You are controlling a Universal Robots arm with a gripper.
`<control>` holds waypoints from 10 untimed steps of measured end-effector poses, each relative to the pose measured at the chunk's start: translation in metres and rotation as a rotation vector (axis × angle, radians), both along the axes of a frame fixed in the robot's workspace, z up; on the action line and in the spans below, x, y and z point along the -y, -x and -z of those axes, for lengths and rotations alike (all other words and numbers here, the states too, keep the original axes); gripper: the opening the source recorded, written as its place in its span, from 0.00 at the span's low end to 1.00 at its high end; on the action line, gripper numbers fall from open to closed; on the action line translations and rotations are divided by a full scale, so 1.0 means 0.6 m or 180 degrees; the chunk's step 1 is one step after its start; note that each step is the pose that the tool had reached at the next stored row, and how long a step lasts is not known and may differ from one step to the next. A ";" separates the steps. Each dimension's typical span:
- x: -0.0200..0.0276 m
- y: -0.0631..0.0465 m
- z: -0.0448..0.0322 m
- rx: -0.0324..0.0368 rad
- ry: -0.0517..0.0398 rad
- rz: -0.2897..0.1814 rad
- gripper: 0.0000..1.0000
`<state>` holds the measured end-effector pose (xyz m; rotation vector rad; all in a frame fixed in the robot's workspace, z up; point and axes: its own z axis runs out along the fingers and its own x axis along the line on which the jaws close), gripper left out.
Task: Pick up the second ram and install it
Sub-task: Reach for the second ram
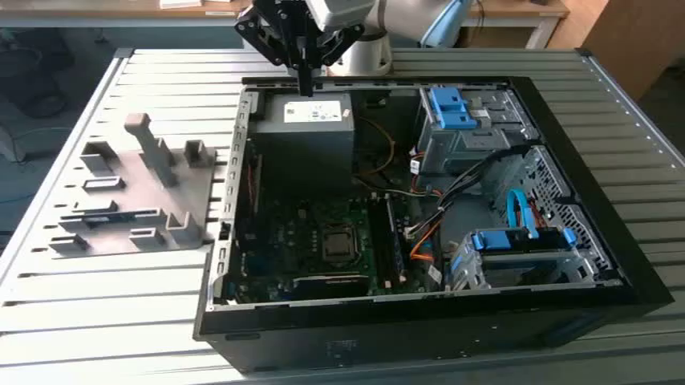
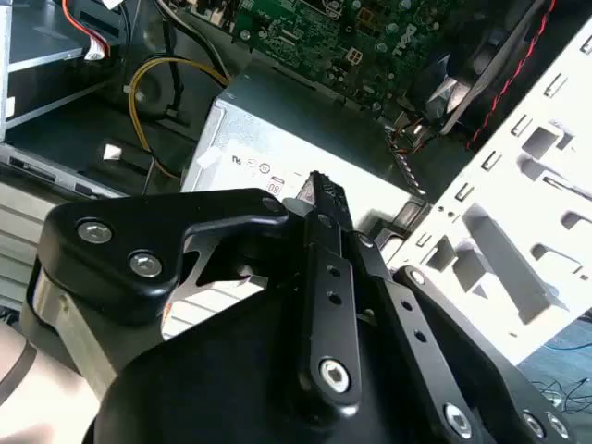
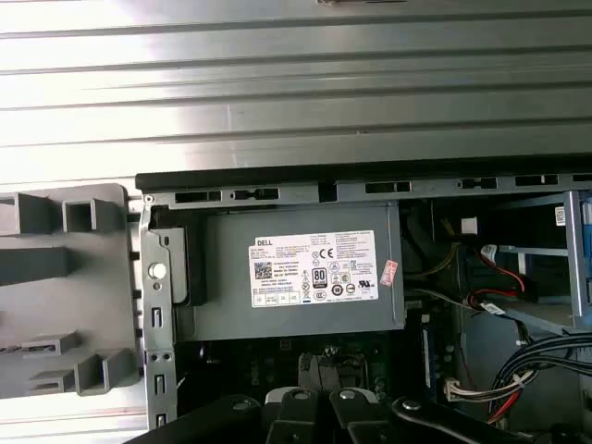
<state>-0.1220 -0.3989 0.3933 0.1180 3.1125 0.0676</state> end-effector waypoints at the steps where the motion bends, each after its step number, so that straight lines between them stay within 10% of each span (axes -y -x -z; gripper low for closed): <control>1: 0.0000 0.000 0.000 0.0000 0.0000 0.0000 0.10; 10: 0.0000 0.002 0.000 0.0000 0.0000 0.0000 0.10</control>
